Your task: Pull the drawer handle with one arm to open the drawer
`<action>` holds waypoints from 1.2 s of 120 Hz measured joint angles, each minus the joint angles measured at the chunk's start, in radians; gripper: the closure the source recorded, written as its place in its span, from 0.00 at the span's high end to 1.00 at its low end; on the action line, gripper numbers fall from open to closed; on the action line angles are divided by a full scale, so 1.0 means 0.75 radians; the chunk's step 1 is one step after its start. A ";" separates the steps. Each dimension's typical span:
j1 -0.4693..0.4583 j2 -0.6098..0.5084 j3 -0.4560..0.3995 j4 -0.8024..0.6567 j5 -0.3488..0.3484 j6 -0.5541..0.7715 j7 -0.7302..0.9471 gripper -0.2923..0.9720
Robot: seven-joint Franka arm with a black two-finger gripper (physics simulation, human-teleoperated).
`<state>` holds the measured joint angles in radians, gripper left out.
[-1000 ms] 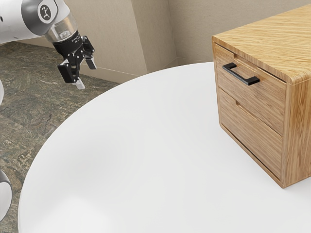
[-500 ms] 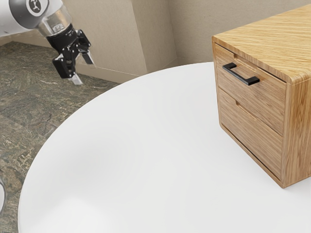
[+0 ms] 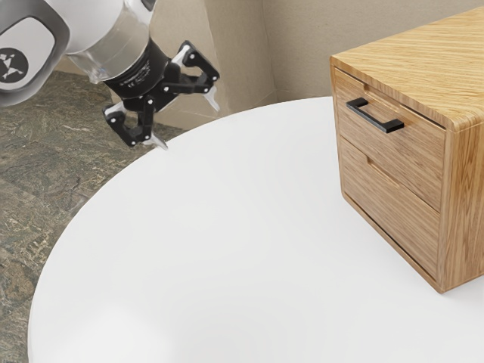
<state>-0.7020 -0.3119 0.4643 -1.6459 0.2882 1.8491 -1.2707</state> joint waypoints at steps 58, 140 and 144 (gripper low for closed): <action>-0.175 0.349 0.008 0.039 -0.463 0.572 0.252 0.76; 0.096 0.650 0.093 0.549 -0.520 0.032 0.217 0.77; 0.093 0.671 0.093 0.557 -0.539 0.027 0.217 0.77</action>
<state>-0.6321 0.1912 0.5339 -1.2283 -0.1163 1.8690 -1.1078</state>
